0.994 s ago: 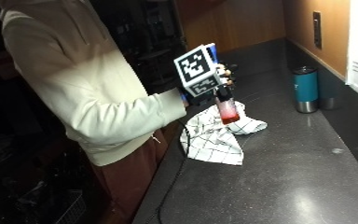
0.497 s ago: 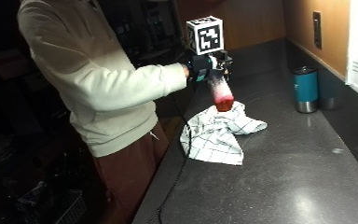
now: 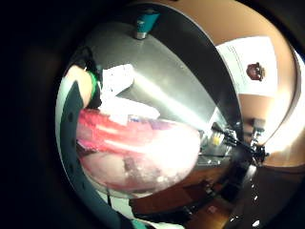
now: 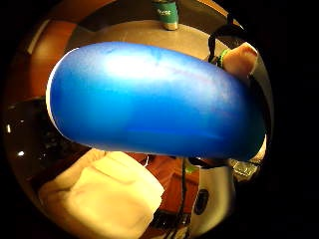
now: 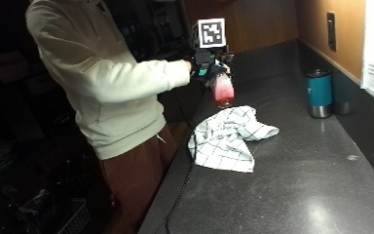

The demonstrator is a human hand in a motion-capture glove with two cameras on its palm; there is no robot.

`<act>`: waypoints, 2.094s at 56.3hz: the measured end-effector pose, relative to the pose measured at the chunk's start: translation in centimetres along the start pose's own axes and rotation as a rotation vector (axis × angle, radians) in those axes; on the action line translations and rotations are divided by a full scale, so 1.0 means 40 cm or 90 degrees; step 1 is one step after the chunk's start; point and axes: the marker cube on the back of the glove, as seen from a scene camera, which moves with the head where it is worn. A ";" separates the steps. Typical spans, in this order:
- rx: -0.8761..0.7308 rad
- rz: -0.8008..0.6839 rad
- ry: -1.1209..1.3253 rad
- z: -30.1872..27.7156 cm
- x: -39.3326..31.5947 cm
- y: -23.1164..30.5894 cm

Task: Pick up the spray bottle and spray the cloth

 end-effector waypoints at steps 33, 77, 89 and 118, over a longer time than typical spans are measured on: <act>0.005 0.068 -0.040 0.000 -0.093 -0.028; 0.145 -0.062 -0.344 -0.120 -0.124 -0.040; 0.234 -0.089 -0.604 -0.141 -0.194 -0.082; 0.268 -0.036 -0.944 -0.056 -0.492 -0.266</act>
